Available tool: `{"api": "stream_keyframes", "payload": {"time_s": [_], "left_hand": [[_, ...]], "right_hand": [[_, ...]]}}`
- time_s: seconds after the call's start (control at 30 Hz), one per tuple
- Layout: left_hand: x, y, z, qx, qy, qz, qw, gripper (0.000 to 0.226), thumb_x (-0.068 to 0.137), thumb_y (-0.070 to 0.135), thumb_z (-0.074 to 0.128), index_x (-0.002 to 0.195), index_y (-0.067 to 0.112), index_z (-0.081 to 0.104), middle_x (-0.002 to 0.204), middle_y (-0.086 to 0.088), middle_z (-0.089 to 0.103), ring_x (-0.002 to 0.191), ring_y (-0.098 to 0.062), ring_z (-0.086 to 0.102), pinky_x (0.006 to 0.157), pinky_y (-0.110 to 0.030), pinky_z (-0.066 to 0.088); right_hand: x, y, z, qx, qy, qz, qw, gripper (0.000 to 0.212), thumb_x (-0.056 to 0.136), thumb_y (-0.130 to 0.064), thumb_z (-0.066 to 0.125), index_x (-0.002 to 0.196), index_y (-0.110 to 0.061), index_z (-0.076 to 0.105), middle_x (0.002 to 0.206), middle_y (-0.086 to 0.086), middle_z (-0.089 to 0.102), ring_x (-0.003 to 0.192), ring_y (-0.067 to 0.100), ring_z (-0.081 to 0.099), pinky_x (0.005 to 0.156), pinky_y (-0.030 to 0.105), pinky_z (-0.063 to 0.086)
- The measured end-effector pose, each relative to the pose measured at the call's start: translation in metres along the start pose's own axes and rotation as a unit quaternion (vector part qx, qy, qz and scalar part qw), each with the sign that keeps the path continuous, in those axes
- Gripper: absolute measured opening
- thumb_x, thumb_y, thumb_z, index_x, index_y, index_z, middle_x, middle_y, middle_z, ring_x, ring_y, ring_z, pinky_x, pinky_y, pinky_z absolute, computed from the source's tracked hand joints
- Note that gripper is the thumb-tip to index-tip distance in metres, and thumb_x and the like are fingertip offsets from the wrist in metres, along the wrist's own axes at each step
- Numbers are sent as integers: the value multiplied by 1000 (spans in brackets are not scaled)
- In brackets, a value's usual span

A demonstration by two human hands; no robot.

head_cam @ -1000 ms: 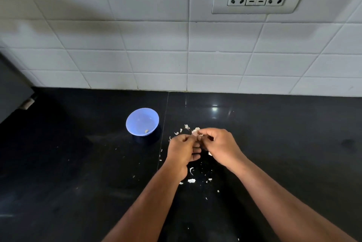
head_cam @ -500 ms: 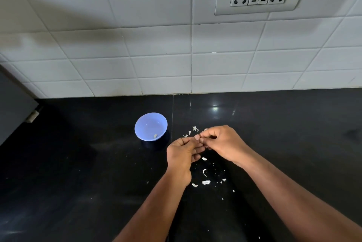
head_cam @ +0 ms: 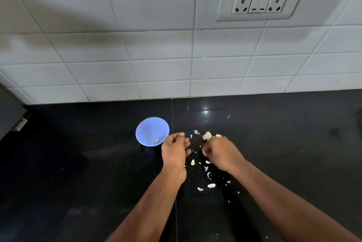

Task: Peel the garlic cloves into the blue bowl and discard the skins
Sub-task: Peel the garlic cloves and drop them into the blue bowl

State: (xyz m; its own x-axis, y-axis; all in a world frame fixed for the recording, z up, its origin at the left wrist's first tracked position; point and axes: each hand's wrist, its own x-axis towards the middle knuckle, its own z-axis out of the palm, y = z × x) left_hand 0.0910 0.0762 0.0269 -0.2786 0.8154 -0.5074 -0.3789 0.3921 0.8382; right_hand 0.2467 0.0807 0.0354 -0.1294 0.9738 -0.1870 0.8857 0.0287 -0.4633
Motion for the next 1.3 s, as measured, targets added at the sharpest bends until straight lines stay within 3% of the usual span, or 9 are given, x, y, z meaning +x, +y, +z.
{"api": "stream_keyframes", "payload": {"time_s": [0.1, 0.17, 0.23, 0.33, 0.5, 0.67, 0.93, 1.07, 1.3], "left_hand": [[-1, -1, 5, 21, -2, -1, 1000, 8, 105, 18, 63, 104, 17, 71, 97, -4, 72, 88, -12, 67, 73, -31, 57], [-5, 0, 7, 52, -16, -17, 998, 9, 105, 22, 64, 105, 17, 71, 97, -2, 70, 87, -12, 64, 70, -31, 57], [-10, 0, 8, 76, -52, -48, 995, 13, 104, 27, 65, 108, 16, 72, 98, -1, 69, 88, -13, 64, 67, -31, 56], [-18, 3, 11, 87, -110, -101, 985, 19, 102, 33, 70, 109, 16, 76, 96, 1, 73, 89, -14, 68, 65, -32, 57], [-28, 11, 22, -5, -159, -161, 974, 22, 92, 32, 82, 104, 15, 77, 91, -1, 78, 79, -12, 74, 62, -30, 56], [-36, 21, 31, -6, -182, -152, 972, 23, 89, 30, 85, 105, 16, 77, 91, 0, 77, 80, -12, 72, 60, -28, 54], [-40, 34, 43, -18, -197, -150, 969, 12, 92, 25, 81, 96, 14, 81, 91, -1, 76, 76, -13, 71, 55, -27, 53], [-41, 37, 46, 7, -185, -115, 976, 16, 92, 22, 81, 104, 11, 80, 91, -3, 77, 74, -13, 72, 53, -28, 54], [-43, 41, 50, 25, -193, -100, 976, 17, 90, 24, 83, 103, 12, 80, 91, -3, 78, 81, -15, 72, 56, -29, 56]], "right_hand": [[1, 5, 10, -26, -29, 19, 999, 16, 95, -23, 65, 102, -27, 79, 106, -2, 76, 99, 23, 71, 87, 38, 57], [3, 7, 7, -9, -19, 21, 1000, 15, 96, -24, 65, 98, -26, 80, 99, -3, 77, 93, 21, 71, 84, 36, 57], [0, 6, 2, 151, 8, 44, 988, 12, 97, -23, 70, 91, -26, 79, 87, -4, 77, 83, 13, 71, 77, 33, 56], [-19, 0, -7, 438, 63, 80, 893, 11, 98, -17, 72, 100, -23, 82, 96, -3, 80, 89, 9, 74, 74, 23, 55], [-36, -7, -16, 559, 94, 71, 821, 15, 98, -16, 71, 110, -18, 81, 106, -1, 80, 104, 13, 75, 90, 28, 58], [-38, -6, -24, 564, 147, 60, 811, 17, 97, -16, 73, 113, -18, 79, 106, -3, 80, 104, 11, 75, 92, 27, 58], [-36, -4, -34, 527, 182, 9, 830, 16, 98, -13, 71, 112, -16, 79, 105, -2, 80, 103, 12, 75, 91, 27, 59], [-37, -1, -37, 497, 187, 2, 847, 16, 99, -14, 71, 111, -19, 79, 103, -5, 80, 100, 10, 75, 88, 25, 60], [-39, 0, -40, 542, 171, 22, 822, 18, 101, -16, 68, 114, -19, 79, 105, -3, 80, 101, 11, 75, 89, 25, 59]]}}
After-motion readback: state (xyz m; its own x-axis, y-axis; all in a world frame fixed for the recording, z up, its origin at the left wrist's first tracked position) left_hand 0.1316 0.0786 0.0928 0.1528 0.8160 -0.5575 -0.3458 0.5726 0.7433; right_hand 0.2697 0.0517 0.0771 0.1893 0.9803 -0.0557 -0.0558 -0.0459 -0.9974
